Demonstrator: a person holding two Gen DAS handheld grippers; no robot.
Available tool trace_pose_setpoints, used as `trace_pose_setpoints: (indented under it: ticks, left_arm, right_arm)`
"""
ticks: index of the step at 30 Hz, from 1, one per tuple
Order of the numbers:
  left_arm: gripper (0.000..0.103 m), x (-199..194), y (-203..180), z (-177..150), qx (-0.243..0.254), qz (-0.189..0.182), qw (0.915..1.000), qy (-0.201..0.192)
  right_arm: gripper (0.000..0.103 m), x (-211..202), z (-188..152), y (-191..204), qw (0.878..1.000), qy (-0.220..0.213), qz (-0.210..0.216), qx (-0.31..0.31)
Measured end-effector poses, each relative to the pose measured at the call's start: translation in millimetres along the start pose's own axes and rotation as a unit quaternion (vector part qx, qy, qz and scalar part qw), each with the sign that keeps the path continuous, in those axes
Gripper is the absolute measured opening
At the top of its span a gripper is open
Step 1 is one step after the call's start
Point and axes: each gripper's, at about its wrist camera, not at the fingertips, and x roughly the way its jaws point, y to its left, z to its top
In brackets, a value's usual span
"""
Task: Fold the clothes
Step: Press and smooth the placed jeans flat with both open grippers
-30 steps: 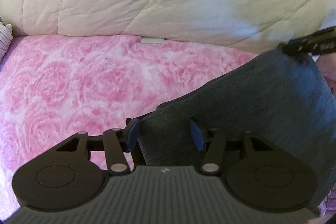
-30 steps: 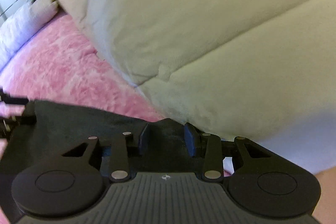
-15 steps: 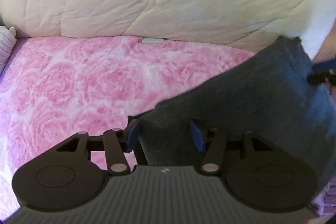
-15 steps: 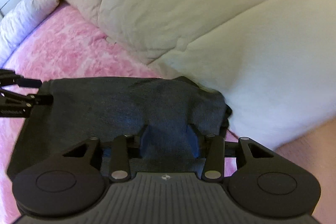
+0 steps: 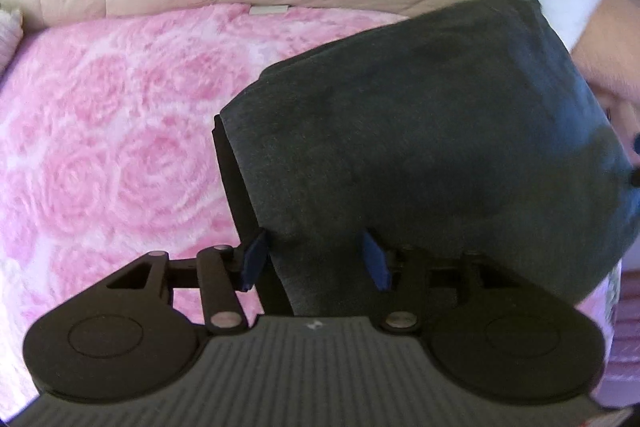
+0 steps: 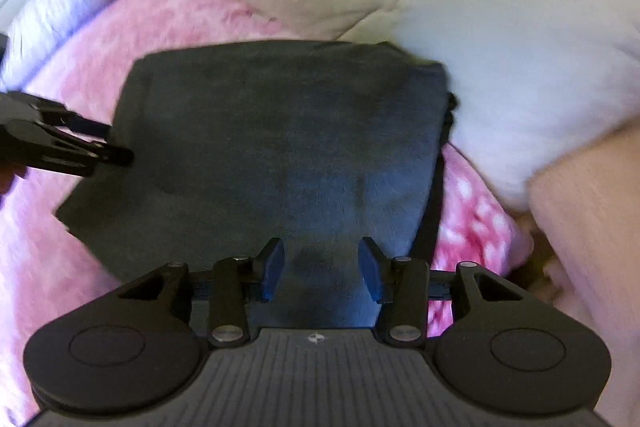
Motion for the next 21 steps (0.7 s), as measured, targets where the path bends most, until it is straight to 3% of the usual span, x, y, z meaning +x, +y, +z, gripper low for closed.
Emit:
trace_pose_setpoints:
  ticks: [5,6,10,12,15,18,20,21]
  left_arm:
    - [0.041,-34.3,-9.9,-27.8,-0.020,0.014,0.9994,-0.027]
    - [0.041,-38.6,-12.9,-34.7,-0.024,0.015,0.9992,-0.028]
    - [0.041,-25.7,-26.8,-53.6,-0.012,0.025,0.9994,-0.020]
    - [0.048,-18.6,-27.2,-49.9,-0.009,0.035,0.9990,-0.025]
    - [0.048,-15.3,-27.9,-44.8,-0.001,0.042,0.9985,-0.034]
    - [0.046,-23.6,-30.7,-49.1,0.008,0.048,0.9977,-0.048]
    - [0.054,-35.7,-32.3,-59.5,-0.003,0.050,0.9968,-0.062]
    - [0.060,-42.6,-33.2,-65.4,-0.012,0.049,0.9965,-0.067]
  right_arm:
    - [0.046,4.3,-45.5,10.6,0.998,0.050,-0.007,-0.029]
    - [0.050,11.1,-52.9,8.7,0.998,0.062,-0.012,-0.028]
    - [0.043,27.0,-65.2,-6.7,0.997,0.079,-0.010,0.000]
    - [0.045,21.6,-66.5,-6.1,0.998,0.069,-0.008,0.000]
    - [0.055,7.8,-71.7,-4.6,0.999,0.051,-0.008,0.009]
    - [0.073,-12.3,-83.3,-1.4,0.999,0.018,-0.015,0.024]
    - [0.088,-22.6,-94.8,3.5,0.999,-0.004,-0.020,0.042]
    - [0.088,-27.2,-100.6,6.2,0.998,-0.014,-0.022,0.052]
